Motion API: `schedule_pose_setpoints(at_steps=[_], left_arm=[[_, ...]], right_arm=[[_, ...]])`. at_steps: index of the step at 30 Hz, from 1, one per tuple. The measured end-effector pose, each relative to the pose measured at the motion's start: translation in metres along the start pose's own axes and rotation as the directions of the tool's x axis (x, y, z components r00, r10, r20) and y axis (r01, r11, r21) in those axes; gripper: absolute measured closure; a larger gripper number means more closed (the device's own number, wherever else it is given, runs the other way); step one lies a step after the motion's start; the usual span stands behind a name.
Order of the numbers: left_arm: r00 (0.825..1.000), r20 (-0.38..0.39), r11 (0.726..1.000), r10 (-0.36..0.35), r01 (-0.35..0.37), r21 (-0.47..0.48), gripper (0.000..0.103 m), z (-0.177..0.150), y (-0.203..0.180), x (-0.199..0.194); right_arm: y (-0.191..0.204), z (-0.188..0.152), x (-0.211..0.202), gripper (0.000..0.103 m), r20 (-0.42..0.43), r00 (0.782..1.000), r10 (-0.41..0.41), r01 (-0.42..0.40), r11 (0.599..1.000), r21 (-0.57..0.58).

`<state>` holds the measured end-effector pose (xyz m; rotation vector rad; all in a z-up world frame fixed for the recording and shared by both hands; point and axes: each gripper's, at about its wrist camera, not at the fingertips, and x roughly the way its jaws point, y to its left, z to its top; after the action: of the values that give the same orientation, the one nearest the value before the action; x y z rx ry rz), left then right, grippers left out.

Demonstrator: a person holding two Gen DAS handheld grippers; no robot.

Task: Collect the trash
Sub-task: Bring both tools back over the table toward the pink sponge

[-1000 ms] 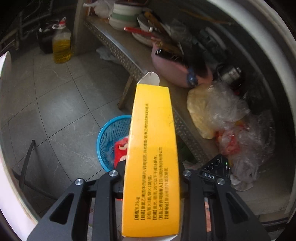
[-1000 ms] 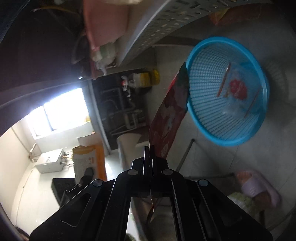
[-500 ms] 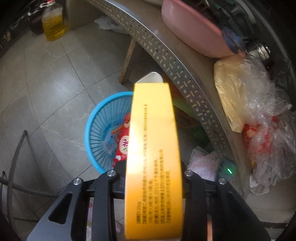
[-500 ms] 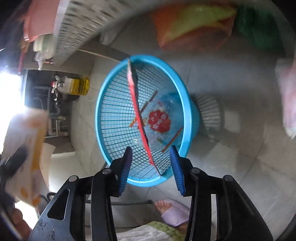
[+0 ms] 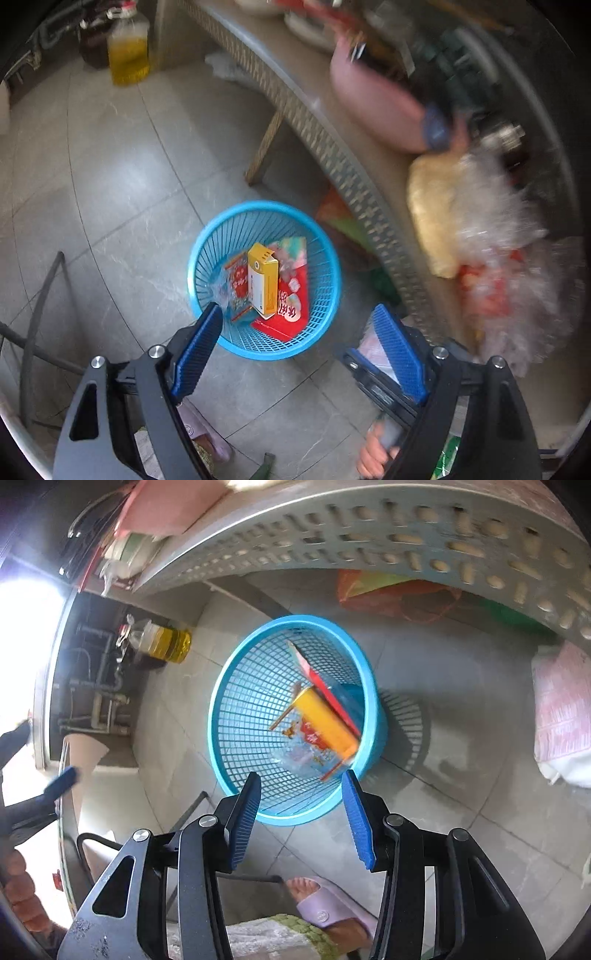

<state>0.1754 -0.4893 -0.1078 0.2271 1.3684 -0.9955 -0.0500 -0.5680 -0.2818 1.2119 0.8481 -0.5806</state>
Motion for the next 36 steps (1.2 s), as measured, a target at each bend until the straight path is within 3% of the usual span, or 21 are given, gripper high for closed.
schedule_pose_setpoints(at_steps=[6,11,14,20,29,36], left_arm=[[0.988,0.152,1.000,-0.017,0.016,0.009,0.021,-0.020,0.008,-0.088],[0.958,0.286,0.999,-0.008,-0.005,0.042,0.017,-0.060,0.021,-0.157],[0.930,0.368,0.999,0.006,-0.023,0.042,0.013,-0.089,0.033,-0.192],[0.851,0.513,0.991,0.109,-0.130,0.005,0.006,-0.150,0.055,-0.247],[0.791,0.566,0.971,0.234,-0.161,-0.177,0.006,-0.229,0.112,-0.290],[0.740,0.570,0.924,0.357,-0.192,-0.330,0.006,-0.292,0.163,-0.309]], right_arm=[[0.016,-0.008,-0.006,0.058,-0.010,1.000,-0.014,0.014,0.998,-0.063],[0.044,-0.024,-0.032,0.057,0.027,0.998,-0.048,0.052,0.982,-0.179],[0.070,-0.036,-0.056,0.049,0.079,0.996,-0.051,0.071,0.956,-0.286],[0.127,-0.064,-0.101,0.028,0.169,0.986,-0.006,0.089,0.871,-0.484],[0.198,-0.109,-0.134,0.009,0.227,0.972,0.053,0.114,0.740,-0.663],[0.235,-0.140,-0.147,0.008,0.263,0.962,0.068,0.149,0.676,-0.721]])
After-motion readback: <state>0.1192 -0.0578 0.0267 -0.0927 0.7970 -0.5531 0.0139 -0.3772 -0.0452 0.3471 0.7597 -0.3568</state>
